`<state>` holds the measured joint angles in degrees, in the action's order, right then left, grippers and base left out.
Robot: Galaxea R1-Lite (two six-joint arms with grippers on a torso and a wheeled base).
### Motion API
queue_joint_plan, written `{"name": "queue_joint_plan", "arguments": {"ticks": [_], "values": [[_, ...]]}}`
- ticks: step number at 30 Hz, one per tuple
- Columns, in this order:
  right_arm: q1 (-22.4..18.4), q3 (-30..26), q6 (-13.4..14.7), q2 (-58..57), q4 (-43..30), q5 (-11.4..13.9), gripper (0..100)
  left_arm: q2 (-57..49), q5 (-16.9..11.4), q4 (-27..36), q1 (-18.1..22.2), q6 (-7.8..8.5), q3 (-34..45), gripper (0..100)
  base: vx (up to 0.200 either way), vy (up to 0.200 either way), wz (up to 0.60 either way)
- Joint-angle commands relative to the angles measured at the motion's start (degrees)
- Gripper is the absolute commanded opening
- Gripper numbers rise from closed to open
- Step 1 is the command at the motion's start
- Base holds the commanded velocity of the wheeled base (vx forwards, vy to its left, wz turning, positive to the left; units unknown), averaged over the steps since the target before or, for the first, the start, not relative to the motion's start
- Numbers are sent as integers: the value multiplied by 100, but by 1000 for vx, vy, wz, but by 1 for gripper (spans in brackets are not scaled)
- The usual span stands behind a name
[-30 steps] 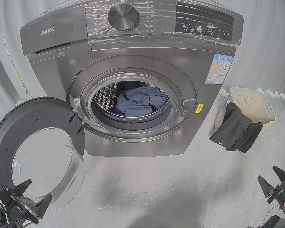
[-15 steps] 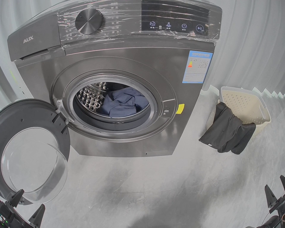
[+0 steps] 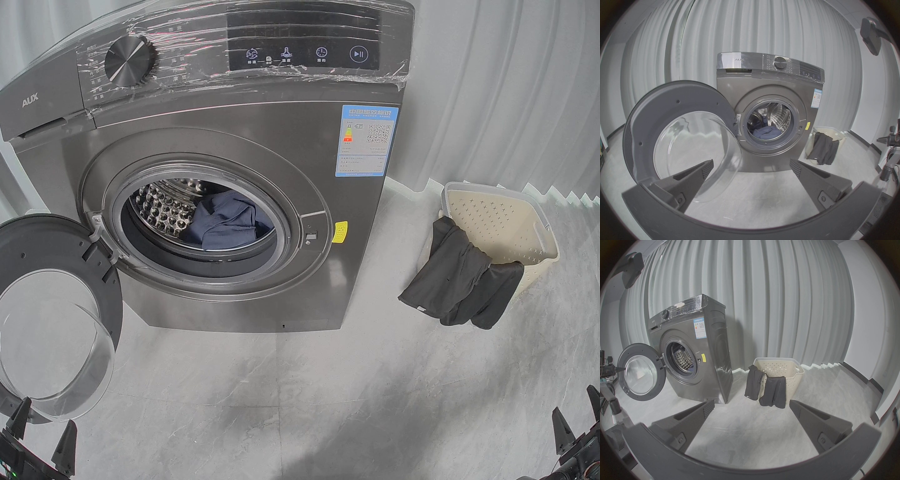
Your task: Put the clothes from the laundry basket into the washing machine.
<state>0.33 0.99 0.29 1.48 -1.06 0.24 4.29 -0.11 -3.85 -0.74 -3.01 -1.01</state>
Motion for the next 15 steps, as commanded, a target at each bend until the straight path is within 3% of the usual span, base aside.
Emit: {"name": "queue_joint_plan", "arguments": {"ticks": [1,2,3,5,7,8,10,15], "values": [[-7,-55,-12,-121,18,2,100,-201,64,-1,171,73,101,100,0,0,0],[2,-55,-20,-130,18,2,100,-227,116,-1,171,29,101,100,0,0,0],[2,-55,-12,-139,27,2,100,-280,204,104,136,134,101,100,0,0,0],[2,-55,-20,-130,27,2,100,-429,336,262,92,73,101,100,0,0,0],[2,-55,-38,-121,18,2,100,-429,196,403,92,196,92,100,0,0,0],[-7,-55,-47,-121,18,11,100,-429,-59,420,92,310,92,100,0,0,0],[2,-55,-47,-121,27,11,100,-429,-138,420,92,389,92,100,0,0,0],[-7,-55,-47,-130,27,72,100,-429,-68,420,92,284,92,100,0,-160,0]]}}
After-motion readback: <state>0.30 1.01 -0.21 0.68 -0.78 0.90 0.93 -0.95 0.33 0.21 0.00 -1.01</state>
